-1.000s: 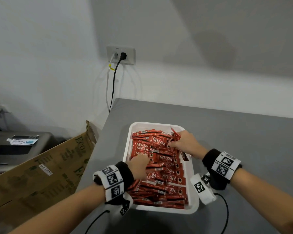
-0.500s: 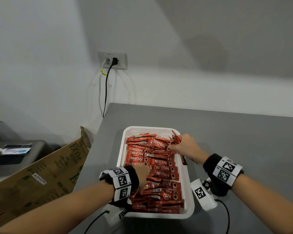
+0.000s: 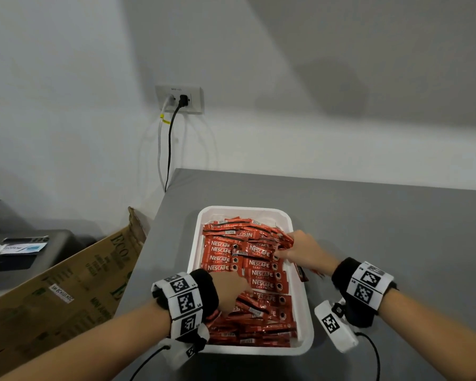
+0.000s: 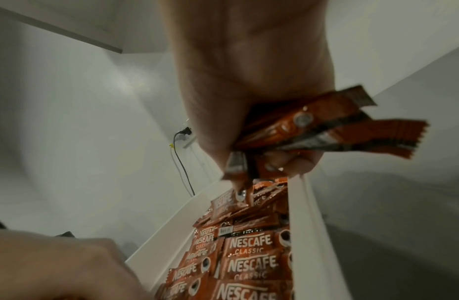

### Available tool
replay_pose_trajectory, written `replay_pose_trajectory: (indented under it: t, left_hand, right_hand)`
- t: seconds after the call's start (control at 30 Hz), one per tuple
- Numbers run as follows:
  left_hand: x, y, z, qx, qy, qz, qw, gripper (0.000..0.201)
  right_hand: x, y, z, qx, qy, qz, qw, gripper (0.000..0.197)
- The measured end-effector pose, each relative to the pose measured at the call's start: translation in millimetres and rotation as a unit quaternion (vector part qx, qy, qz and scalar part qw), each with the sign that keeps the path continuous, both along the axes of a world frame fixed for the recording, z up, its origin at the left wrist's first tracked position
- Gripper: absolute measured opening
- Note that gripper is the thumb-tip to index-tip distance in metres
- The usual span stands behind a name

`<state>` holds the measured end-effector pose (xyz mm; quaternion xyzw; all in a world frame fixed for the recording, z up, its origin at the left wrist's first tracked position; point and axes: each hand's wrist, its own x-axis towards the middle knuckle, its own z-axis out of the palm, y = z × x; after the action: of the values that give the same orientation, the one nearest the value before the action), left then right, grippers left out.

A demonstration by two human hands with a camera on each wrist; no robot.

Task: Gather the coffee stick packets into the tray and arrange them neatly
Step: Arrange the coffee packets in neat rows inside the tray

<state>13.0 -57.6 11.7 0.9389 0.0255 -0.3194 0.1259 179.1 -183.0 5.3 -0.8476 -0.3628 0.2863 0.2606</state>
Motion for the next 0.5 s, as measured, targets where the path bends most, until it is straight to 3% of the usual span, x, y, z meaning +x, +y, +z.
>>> replay_pose_trajectory:
  t: [0.13,0.5]
  left_hand:
    - [-2,-8,5,-0.017,-0.004,-0.016,1.0,0.046]
    - [9,-18,3,-0.029,0.037,-0.047,0.998,0.055]
  right_hand:
    - [1,-1,1,0.003,0.005,0.003,1.0,0.023]
    - [2,-2,2,0.009,0.009,0.0,1.0,0.018]
